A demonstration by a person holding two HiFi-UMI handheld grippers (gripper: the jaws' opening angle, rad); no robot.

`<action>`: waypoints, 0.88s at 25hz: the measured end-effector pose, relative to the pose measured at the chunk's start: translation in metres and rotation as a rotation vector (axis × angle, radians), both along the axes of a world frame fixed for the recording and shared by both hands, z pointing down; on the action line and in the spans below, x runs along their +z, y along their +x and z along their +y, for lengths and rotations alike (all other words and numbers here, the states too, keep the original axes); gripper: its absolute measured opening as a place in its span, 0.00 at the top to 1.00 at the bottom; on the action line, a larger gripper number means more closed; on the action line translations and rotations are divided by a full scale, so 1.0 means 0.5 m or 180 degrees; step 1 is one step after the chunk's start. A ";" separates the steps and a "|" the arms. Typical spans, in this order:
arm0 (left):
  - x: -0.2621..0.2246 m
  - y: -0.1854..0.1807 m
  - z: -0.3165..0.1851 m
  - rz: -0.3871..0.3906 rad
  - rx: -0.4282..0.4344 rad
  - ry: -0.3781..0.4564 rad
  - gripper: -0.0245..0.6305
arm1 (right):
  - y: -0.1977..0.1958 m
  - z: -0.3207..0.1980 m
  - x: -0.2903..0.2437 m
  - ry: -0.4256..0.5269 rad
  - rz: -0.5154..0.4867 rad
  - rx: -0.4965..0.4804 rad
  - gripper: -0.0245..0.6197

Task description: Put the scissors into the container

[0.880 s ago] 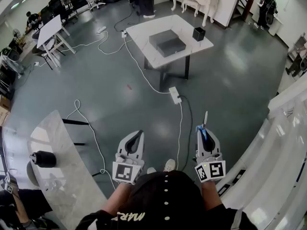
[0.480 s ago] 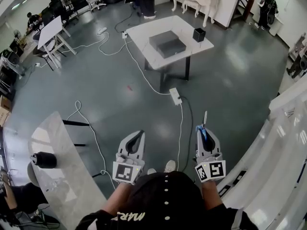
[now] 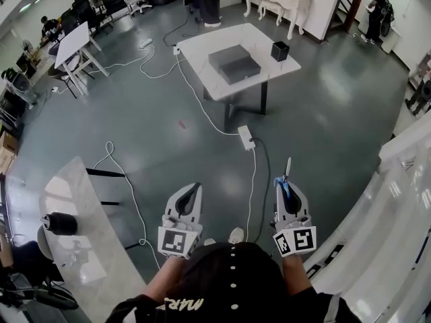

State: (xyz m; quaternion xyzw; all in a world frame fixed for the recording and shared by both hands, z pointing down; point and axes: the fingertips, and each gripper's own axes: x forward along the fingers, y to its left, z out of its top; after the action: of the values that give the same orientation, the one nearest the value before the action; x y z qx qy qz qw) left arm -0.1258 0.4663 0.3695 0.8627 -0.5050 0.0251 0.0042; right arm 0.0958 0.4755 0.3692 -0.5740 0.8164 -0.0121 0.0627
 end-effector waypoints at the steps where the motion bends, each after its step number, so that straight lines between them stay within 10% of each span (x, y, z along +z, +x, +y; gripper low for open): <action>1: 0.004 0.003 -0.006 0.0047 -0.0052 -0.0032 0.92 | 0.008 -0.006 0.002 -0.0004 0.0000 -0.0013 0.87; 22: 0.044 0.048 -0.087 0.0219 -0.0419 -0.0214 0.93 | 0.068 -0.135 0.042 -0.0066 0.0014 -0.0259 0.87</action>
State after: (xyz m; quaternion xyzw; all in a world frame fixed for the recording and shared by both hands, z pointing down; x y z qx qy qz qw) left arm -0.1020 0.4229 0.3916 0.8274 -0.5590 0.0121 0.0521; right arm 0.1298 0.4079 0.3903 -0.5409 0.8390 -0.0220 0.0544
